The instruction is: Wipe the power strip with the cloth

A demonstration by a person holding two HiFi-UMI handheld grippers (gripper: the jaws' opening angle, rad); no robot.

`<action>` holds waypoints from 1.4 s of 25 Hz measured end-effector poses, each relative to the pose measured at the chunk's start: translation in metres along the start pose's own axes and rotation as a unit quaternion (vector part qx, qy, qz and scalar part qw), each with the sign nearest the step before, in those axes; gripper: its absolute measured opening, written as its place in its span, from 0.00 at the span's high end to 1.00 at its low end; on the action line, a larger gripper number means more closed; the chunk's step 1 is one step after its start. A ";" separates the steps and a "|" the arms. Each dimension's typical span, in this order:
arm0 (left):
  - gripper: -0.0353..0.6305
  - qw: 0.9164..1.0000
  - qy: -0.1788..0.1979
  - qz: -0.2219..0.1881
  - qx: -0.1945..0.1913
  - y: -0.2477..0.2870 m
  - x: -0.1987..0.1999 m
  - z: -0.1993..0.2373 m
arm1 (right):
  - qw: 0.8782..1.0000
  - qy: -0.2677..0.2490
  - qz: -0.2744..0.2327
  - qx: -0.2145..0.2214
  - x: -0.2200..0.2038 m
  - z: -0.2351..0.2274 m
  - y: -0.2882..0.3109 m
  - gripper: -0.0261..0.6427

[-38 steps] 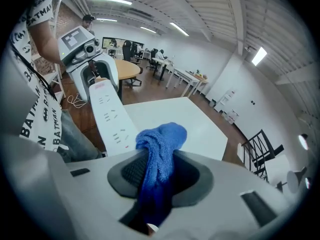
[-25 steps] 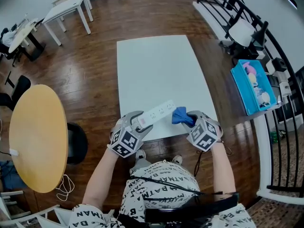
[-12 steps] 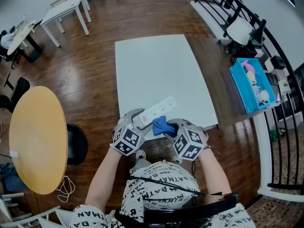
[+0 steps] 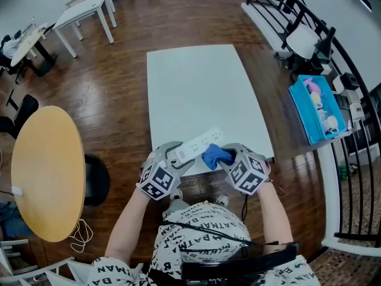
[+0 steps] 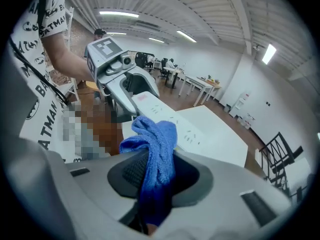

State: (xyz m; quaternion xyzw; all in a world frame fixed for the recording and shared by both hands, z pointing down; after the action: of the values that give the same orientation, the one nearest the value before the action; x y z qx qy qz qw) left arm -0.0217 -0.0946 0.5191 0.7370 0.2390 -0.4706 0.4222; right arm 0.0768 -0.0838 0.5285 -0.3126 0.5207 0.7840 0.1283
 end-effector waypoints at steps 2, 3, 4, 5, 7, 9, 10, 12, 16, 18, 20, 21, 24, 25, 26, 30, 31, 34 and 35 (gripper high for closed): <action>0.53 1.000 -0.003 -0.003 -0.001 -0.003 0.000 -0.001 | 1.000 0.002 0.007 -0.008 -0.006 -0.006 -0.002 0.78; 0.53 1.000 -0.004 -0.004 -0.001 -0.004 0.000 -0.002 | 1.000 0.003 0.011 -0.013 -0.009 -0.009 -0.004 0.78; 0.53 1.000 -0.004 -0.006 -0.003 -0.006 0.000 -0.002 | 1.000 0.004 0.015 -0.018 -0.012 -0.012 -0.005 0.78; 0.53 1.000 -0.003 -0.008 -0.004 -0.008 0.001 -0.003 | 1.000 0.006 0.020 -0.022 -0.016 -0.015 -0.007 0.78; 0.53 1.000 -0.001 -0.011 -0.007 -0.011 0.002 -0.005 | 0.999 0.010 0.029 -0.030 -0.025 -0.022 -0.010 0.78; 0.53 1.000 0.003 -0.015 -0.011 -0.014 0.004 -0.006 | 0.998 0.012 0.039 -0.039 -0.033 -0.030 -0.014 0.78; 0.53 1.000 0.005 -0.016 -0.014 -0.015 0.004 -0.007 | 0.998 0.011 0.044 -0.044 -0.036 -0.034 -0.015 0.78; 0.53 1.000 0.012 -0.018 -0.022 -0.018 0.006 -0.010 | 0.997 0.008 0.055 -0.055 -0.042 -0.042 -0.016 0.78; 0.53 0.998 0.024 -0.021 -0.045 -0.019 0.009 -0.022 | 0.995 -0.009 0.071 -0.074 -0.046 -0.055 -0.017 0.78; 0.53 0.998 0.038 -0.020 -0.055 -0.020 0.010 -0.029 | 0.993 -0.027 0.082 -0.079 -0.046 -0.058 -0.016 0.78; 0.53 0.997 0.047 -0.017 -0.058 -0.020 0.012 -0.031 | 0.992 -0.043 0.088 -0.077 -0.044 -0.059 -0.015 0.78; 0.53 0.997 0.047 -0.018 -0.059 -0.021 0.012 -0.030 | 0.992 -0.048 0.089 -0.077 -0.043 -0.059 -0.014 0.78; 0.53 0.996 0.053 -0.019 -0.074 -0.024 0.013 -0.032 | 0.991 -0.056 0.090 -0.082 -0.040 -0.061 -0.012 0.78; 0.53 0.995 0.058 -0.018 -0.082 -0.025 0.013 -0.036 | 0.991 -0.055 0.086 -0.084 -0.039 -0.062 -0.012 0.78; 0.53 0.994 0.065 -0.015 -0.088 -0.024 0.012 -0.040 | 0.992 -0.052 0.080 -0.086 -0.036 -0.064 -0.012 0.78; 0.53 0.994 0.075 -0.007 -0.085 -0.019 0.008 -0.047 | 0.991 -0.046 0.069 -0.101 -0.030 -0.075 -0.017 0.78; 0.53 0.994 0.072 -0.008 -0.087 -0.019 0.008 -0.047 | 0.991 -0.044 0.068 -0.107 -0.030 -0.080 -0.020 0.78; 0.53 0.992 0.081 -0.005 -0.100 -0.019 0.008 -0.051 | 0.990 -0.052 0.065 -0.115 -0.027 -0.091 -0.028 0.78; 0.53 0.991 0.086 -0.004 -0.106 -0.018 0.008 -0.052 | 0.990 -0.062 0.063 -0.109 -0.024 -0.091 -0.029 0.78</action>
State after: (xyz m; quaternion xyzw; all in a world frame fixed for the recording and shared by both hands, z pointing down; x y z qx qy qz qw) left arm -0.0062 -0.0410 0.5154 0.7250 0.3256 -0.3794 0.4737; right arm 0.1429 -0.1501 0.4981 -0.2420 0.4415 0.8607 0.0757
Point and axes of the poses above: the fingertips, and each gripper's own axes: y forward along the fingers, z to its left, x out of its top, the point moved 1 cm from there along -y, backward along the fingers, and after that the axes turned 4 degrees about -z, right-handed, at the moved point
